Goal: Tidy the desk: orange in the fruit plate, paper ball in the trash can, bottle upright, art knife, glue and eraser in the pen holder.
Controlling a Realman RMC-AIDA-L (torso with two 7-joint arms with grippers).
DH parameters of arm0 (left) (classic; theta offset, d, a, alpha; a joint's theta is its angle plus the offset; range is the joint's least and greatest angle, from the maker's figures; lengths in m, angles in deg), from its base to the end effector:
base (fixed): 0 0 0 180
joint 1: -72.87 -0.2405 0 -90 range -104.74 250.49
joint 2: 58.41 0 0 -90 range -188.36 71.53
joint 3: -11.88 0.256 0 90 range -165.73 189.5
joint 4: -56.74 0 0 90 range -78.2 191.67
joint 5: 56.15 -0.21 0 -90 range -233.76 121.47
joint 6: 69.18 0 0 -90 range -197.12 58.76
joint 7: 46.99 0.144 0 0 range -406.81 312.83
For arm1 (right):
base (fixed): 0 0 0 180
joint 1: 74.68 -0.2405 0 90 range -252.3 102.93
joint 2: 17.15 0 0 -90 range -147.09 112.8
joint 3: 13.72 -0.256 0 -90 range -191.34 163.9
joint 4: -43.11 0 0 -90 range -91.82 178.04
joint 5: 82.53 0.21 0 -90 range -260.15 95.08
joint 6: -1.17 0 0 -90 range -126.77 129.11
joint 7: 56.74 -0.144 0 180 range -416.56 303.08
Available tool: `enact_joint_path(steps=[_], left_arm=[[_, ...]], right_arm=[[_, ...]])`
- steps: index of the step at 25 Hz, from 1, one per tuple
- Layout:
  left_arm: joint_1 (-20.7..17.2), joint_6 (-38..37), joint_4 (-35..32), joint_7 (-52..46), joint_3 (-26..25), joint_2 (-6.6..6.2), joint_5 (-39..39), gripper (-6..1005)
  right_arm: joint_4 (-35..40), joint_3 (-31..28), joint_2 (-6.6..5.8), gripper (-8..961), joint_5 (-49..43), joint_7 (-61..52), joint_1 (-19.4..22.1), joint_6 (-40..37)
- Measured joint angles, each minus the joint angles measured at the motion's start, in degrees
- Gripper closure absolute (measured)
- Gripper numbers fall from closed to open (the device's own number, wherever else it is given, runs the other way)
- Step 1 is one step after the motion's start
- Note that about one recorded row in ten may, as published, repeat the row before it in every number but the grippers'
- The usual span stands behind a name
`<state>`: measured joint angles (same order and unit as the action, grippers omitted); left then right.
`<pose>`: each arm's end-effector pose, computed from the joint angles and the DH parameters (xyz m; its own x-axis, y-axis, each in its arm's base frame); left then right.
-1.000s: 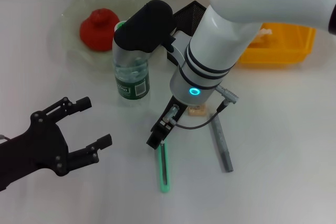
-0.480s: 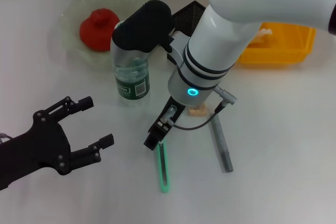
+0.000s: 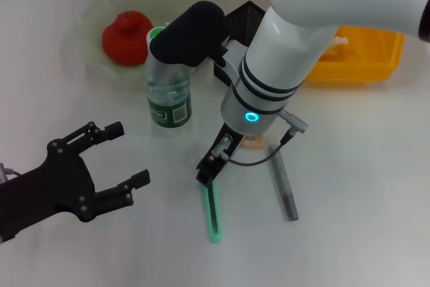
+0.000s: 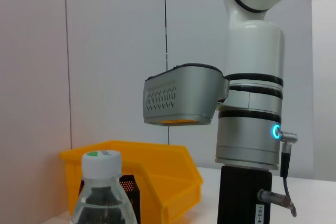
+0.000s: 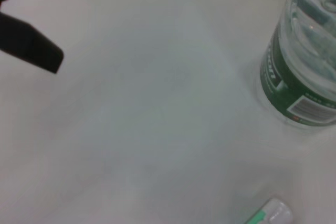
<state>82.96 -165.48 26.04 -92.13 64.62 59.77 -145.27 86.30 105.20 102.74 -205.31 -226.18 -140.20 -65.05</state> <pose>-0.3123 0.2253 -0.0052 0.7591 0.0131 0.6509 0.3182 -0.8797 -0.3534 0.0906 0.3474 -0.1480 0.7087 -0.5850 0.3943 -0.4943 -0.8105 -0.3142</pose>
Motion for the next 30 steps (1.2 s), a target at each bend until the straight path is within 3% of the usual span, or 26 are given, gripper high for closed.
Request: enact_joint_path(steps=[3,18,30], left_arm=[[0.1,0.0,0.2,0.0,0.0,-0.05,0.0,157],[0.2,0.0,0.3,0.8,0.0,0.02,0.0,157],[0.6,0.1,0.3,0.8,0.0,0.03,0.0,157]], right_arm=[[0.0,0.0,0.0,526,0.0,0.0,0.1,0.0],[-0.9,-3.9,0.01,523,1.9,0.0,0.1,-0.8],[-4.2,-3.6,0.09,519,3.3,-0.1,-1.6,-0.3]])
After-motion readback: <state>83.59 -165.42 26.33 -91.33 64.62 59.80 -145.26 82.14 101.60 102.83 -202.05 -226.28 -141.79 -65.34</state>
